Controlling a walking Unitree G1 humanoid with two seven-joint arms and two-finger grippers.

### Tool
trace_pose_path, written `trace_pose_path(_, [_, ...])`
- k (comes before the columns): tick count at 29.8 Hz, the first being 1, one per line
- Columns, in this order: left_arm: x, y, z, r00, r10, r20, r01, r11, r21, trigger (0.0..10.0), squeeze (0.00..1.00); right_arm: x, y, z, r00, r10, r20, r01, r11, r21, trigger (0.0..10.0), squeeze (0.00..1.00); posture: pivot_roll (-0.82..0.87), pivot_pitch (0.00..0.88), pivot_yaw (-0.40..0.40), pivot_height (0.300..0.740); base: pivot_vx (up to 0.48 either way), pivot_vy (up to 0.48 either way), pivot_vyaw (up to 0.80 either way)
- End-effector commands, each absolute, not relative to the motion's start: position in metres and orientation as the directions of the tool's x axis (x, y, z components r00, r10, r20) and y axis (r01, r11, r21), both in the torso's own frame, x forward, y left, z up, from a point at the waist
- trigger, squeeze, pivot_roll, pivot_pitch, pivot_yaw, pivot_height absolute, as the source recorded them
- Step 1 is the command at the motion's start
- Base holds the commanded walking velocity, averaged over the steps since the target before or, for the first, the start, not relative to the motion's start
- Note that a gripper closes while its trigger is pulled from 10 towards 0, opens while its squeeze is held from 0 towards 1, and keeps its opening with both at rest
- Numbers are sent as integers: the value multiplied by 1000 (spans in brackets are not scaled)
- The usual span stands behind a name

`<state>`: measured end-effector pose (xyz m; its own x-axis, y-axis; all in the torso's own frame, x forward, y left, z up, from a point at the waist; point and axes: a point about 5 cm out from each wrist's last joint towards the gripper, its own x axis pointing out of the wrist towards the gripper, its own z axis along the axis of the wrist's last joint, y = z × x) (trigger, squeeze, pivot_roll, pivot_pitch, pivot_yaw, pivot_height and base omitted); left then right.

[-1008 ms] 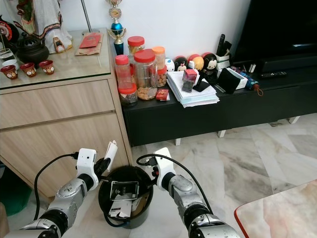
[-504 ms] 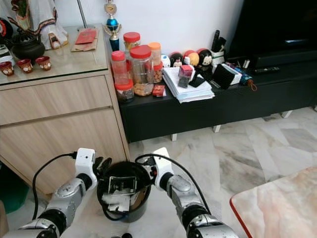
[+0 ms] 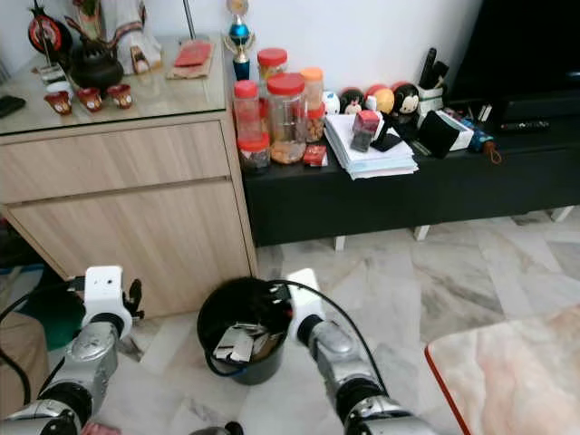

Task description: Picking trash to rubbish bin

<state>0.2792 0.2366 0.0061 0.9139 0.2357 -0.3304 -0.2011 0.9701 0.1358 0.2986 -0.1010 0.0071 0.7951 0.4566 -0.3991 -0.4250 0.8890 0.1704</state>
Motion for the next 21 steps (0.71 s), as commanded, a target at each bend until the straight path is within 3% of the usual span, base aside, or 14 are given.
trace_pose_path(1, [271,235,-4,895,230,-383,-187,971,146,10000,0,290,-107,-4,798,402,-450,-364,915,173,10000,0,85,26,43,740,0,0,0])
trace_pose_path(10, [206,241,-54,746,270,-609,-199,963,183,10000,0,245,-146,-47,742,196,-641,-154,981,122,10000,0,67,9,45,740,0,0,0])
trace_pose_path(21, [162,244,-79,613,279,-740,-183,960,210,10000,0,189,-169,-82,616,63,-785,25,995,99,10000,0,60,0,51,740,0,0,0])
